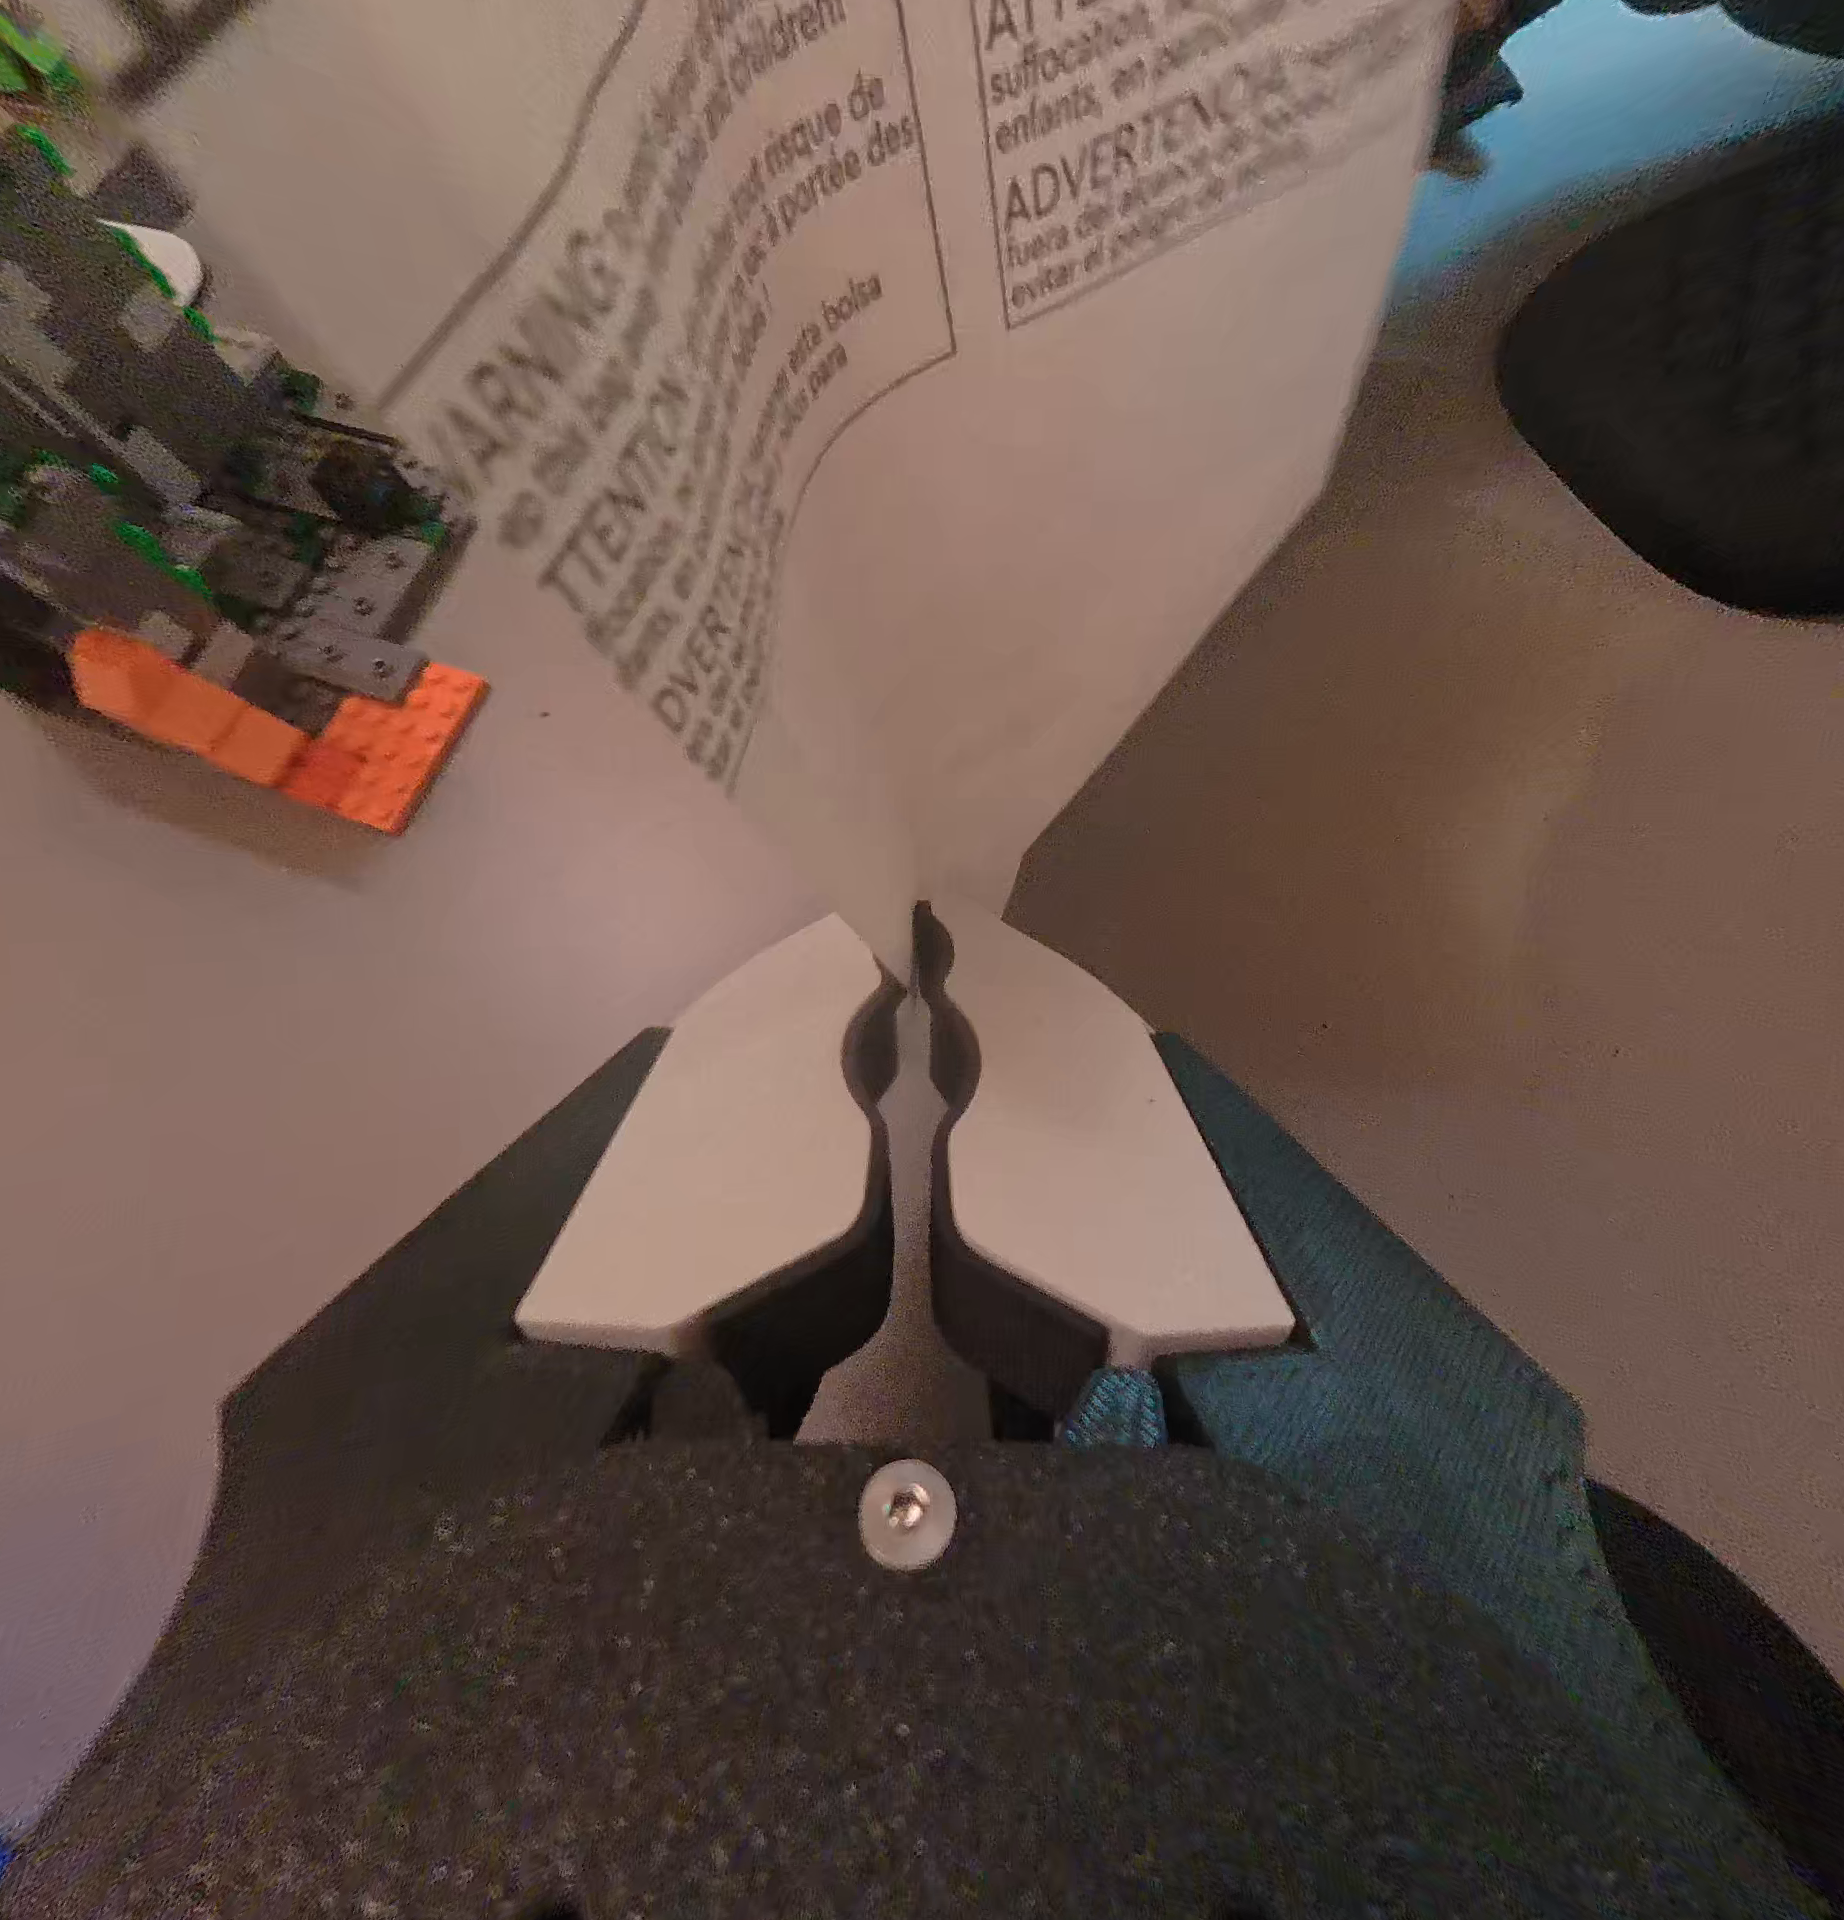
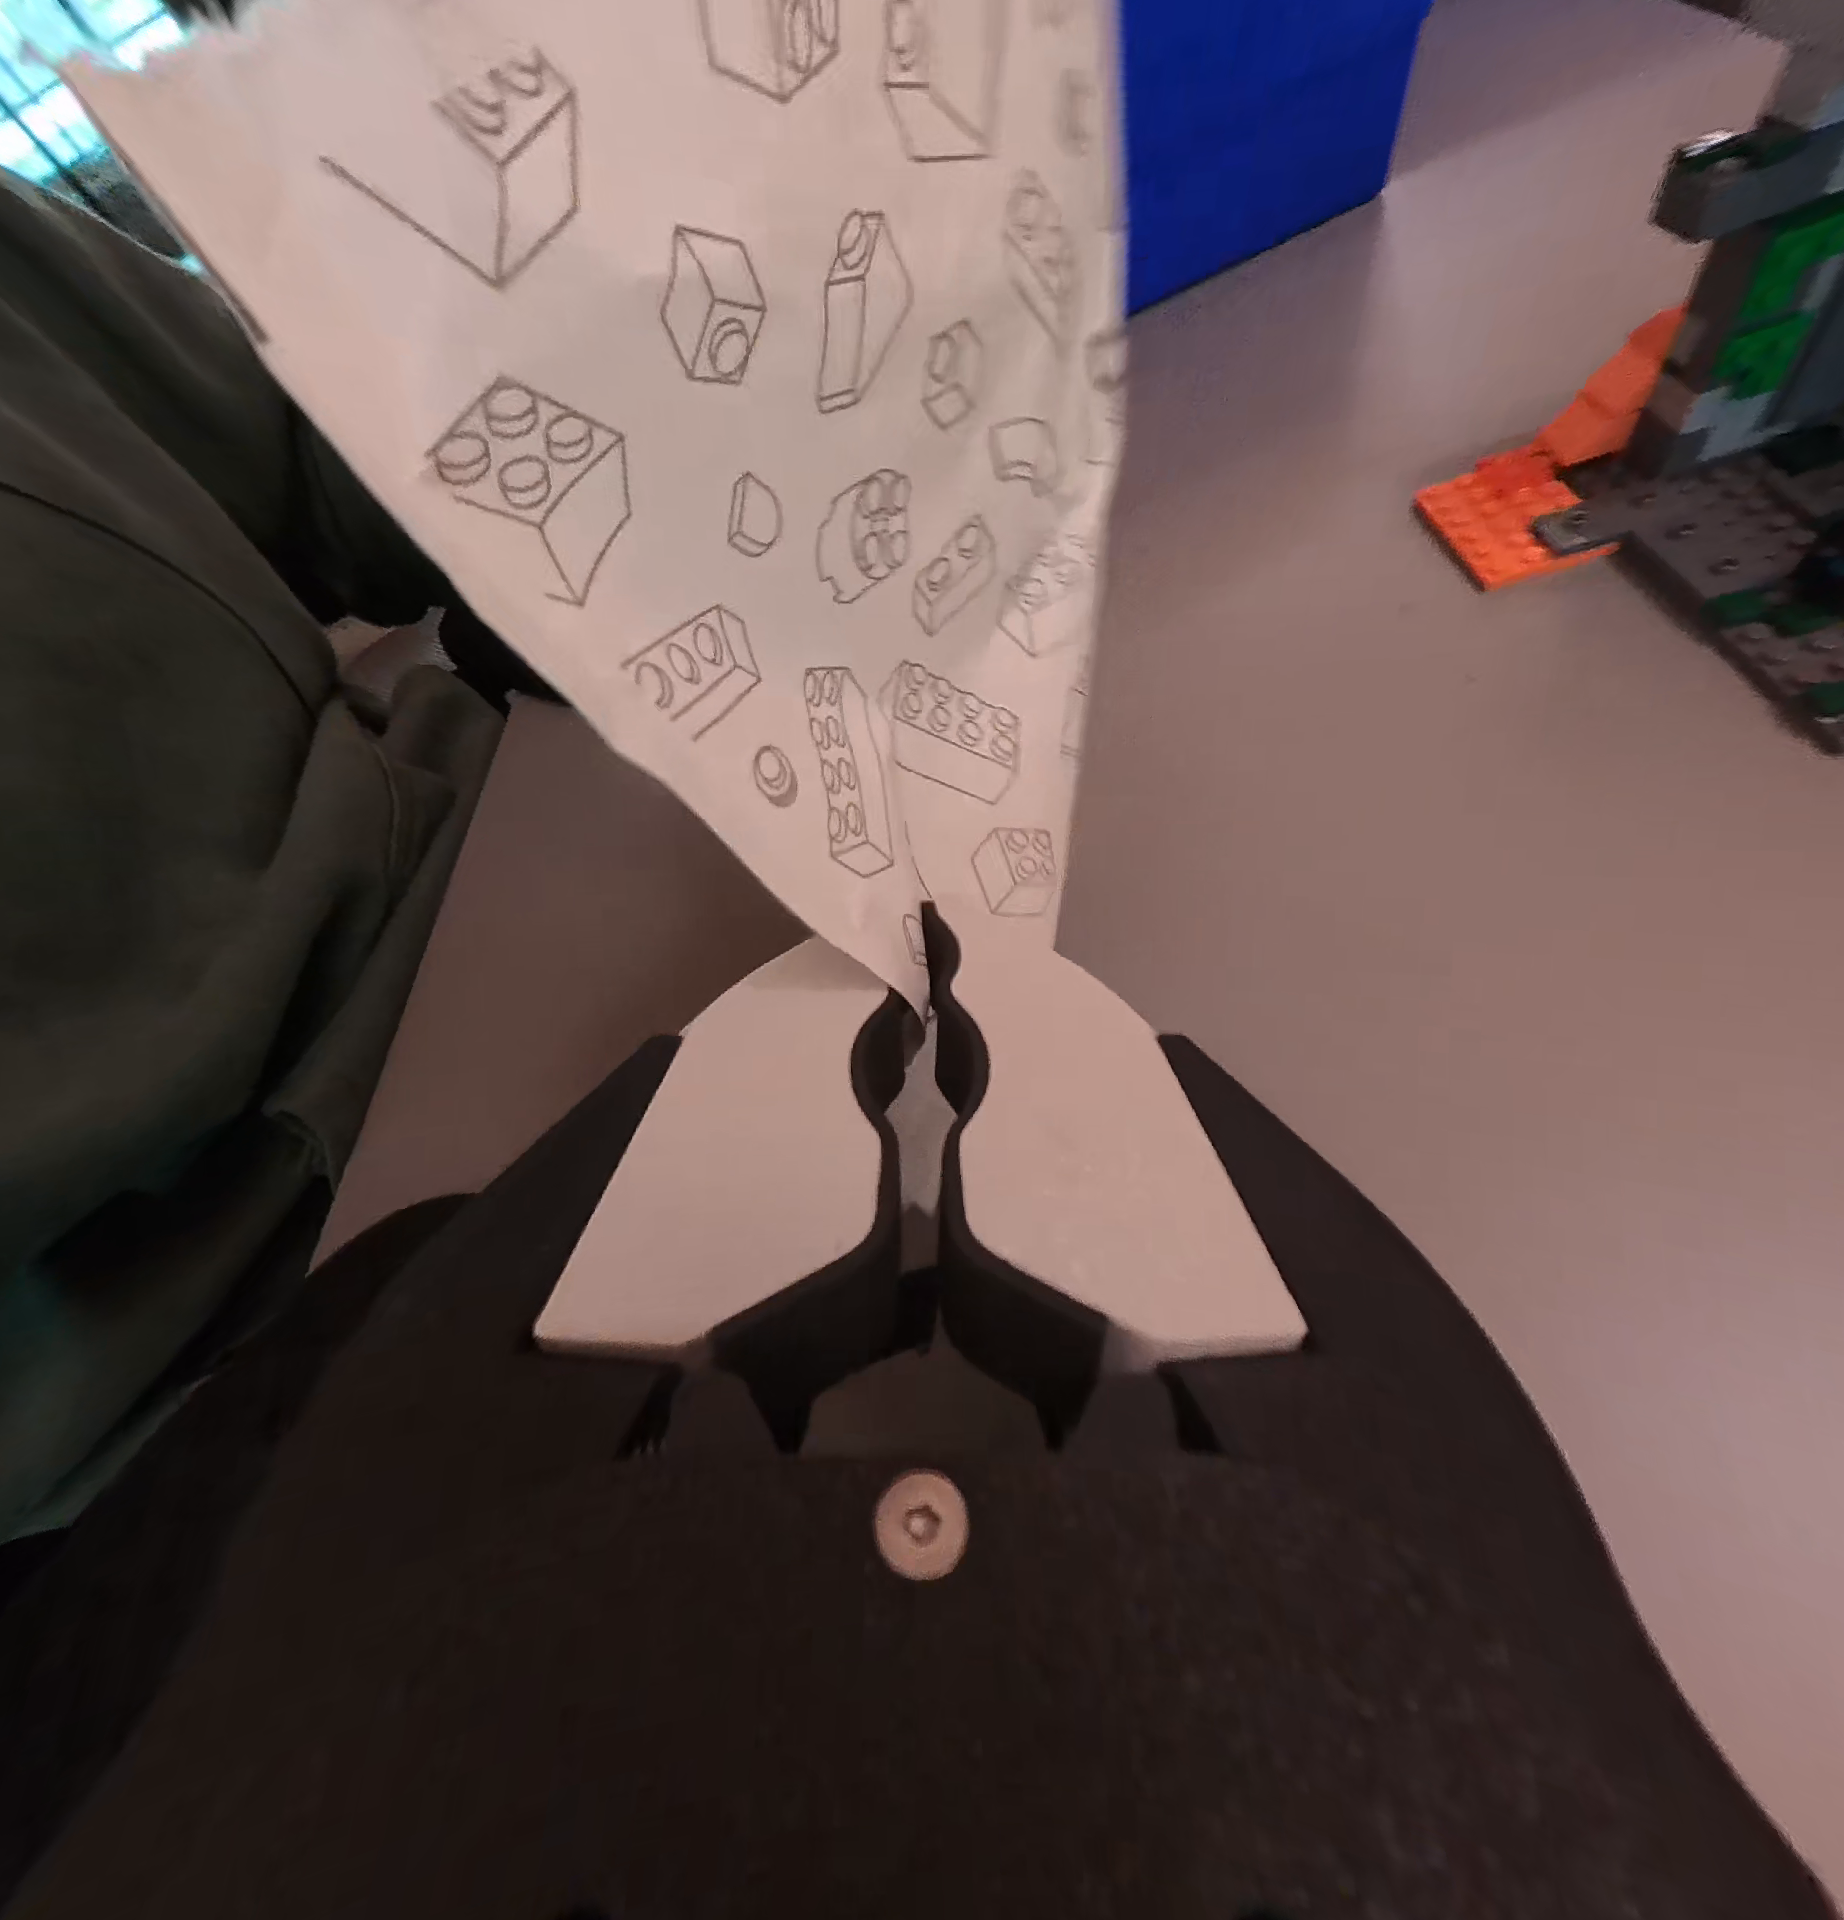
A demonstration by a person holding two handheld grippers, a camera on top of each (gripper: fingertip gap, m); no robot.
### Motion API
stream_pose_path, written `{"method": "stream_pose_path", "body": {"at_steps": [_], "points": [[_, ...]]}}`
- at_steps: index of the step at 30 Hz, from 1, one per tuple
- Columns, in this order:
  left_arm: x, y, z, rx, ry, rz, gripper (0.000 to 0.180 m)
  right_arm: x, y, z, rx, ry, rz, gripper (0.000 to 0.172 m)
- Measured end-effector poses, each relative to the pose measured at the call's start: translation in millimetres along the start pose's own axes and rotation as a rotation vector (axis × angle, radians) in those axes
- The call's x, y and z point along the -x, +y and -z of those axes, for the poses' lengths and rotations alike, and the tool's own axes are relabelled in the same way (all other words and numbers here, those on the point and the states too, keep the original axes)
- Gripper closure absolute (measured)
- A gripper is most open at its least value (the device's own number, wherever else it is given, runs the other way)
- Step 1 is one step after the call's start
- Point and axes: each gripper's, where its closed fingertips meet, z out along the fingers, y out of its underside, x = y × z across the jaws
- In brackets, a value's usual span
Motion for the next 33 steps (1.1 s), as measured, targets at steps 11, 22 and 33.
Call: {"method": "stream_pose_path", "body": {"at_steps": [11, 22, 33], "points": [[-1, -16, 27, -0.088, -0.011, 0.027, 0.150, -4, -8, 10, -0.095, 0.025, -0.012, 0.172], [15, -36, 75, -0.180, -0.306, 0.023, 0.139, 1, -17, 12, -0.113, 0.144, 0.163, 0.172], [-31, -86, 63, 0.068, -0.319, -0.609, 0.145, 10, -6, -25, 0.012, 0.282, 0.300, 0.172]]}}
